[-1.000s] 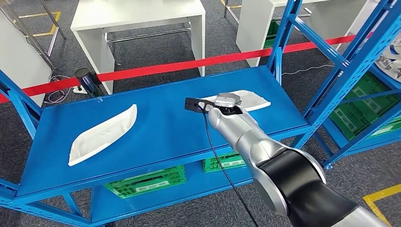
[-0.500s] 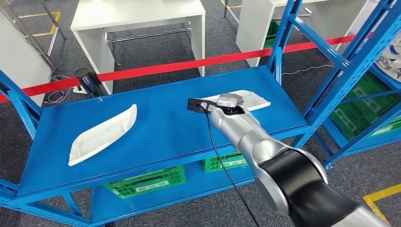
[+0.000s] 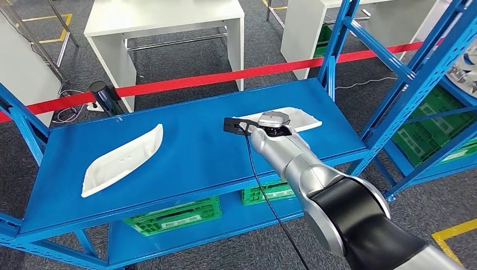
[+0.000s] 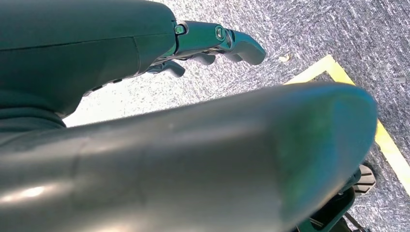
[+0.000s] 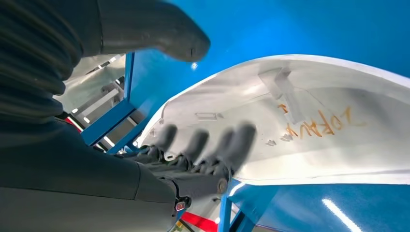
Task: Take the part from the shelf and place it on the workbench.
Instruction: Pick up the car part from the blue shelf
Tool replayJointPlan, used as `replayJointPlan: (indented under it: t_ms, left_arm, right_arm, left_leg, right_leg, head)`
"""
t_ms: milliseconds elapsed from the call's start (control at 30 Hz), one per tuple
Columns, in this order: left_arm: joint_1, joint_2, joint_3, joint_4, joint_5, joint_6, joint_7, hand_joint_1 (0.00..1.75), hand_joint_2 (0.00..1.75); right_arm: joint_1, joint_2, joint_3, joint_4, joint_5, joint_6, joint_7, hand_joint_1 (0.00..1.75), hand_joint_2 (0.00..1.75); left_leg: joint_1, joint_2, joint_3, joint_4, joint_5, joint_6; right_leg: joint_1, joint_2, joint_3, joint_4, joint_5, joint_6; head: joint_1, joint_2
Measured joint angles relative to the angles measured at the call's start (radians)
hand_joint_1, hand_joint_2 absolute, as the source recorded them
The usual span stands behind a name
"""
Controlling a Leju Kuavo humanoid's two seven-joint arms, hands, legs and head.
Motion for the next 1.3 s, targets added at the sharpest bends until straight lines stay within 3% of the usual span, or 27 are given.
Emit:
replayJointPlan:
  t_ms: [533, 567, 667, 700, 1300]
  left_arm:
    - [0.000, 0.000, 0.000, 0.000, 0.003, 0.000, 0.003, 0.00, 0.00]
    - [0.000, 0.000, 0.000, 0.000, 0.003, 0.000, 0.003, 0.00, 0.00]
    - [0.000, 0.001, 0.000, 0.000, 0.005, 0.000, 0.003, 0.00, 0.00]
    - [0.000, 0.001, 0.000, 0.000, 0.006, 0.000, 0.003, 0.00, 0.00]
    - [0.000, 0.002, 0.000, 0.000, 0.013, 0.000, 0.003, 0.00, 0.00]
  right_arm:
    - [0.000, 0.000, 0.001, 0.000, -0.005, 0.000, -0.004, 1.75, 1.75]
    - [0.000, 0.000, 0.001, 0.000, -0.006, 0.000, -0.004, 1.45, 1.75]
    - [0.000, 0.000, 0.001, 0.000, -0.010, 0.000, -0.004, 0.14, 1.75]
    - [0.000, 0.001, 0.001, 0.000, -0.011, -0.001, -0.004, 0.00, 1.75]
    - [0.000, 0.004, 0.014, 0.000, 0.002, -0.014, -0.004, 0.00, 1.75]
  left_leg:
    - [0.000, 0.000, 0.000, 0.000, 0.000, 0.000]
    - [0.000, 0.000, 0.000, 0.000, 0.000, 0.000]
    - [0.000, 0.000, 0.000, 0.000, 0.000, 0.000]
    - [0.000, 0.000, 0.000, 0.000, 0.000, 0.000]
    - [0.000, 0.000, 0.000, 0.000, 0.000, 0.000]
  right_leg:
    - [0.000, 0.000, 0.000, 0.000, 0.000, 0.000]
    - [0.000, 0.000, 0.000, 0.000, 0.000, 0.000]
    - [0.000, 0.000, 0.000, 0.000, 0.000, 0.000]
    - [0.000, 0.000, 0.000, 0.000, 0.000, 0.000]
    - [0.000, 0.000, 0.000, 0.000, 0.000, 0.000]
  head:
    - [0.000, 0.000]
    - [0.000, 0.000]
    - [0.000, 0.000]
    - [0.000, 0.000]
    - [0.000, 0.000]
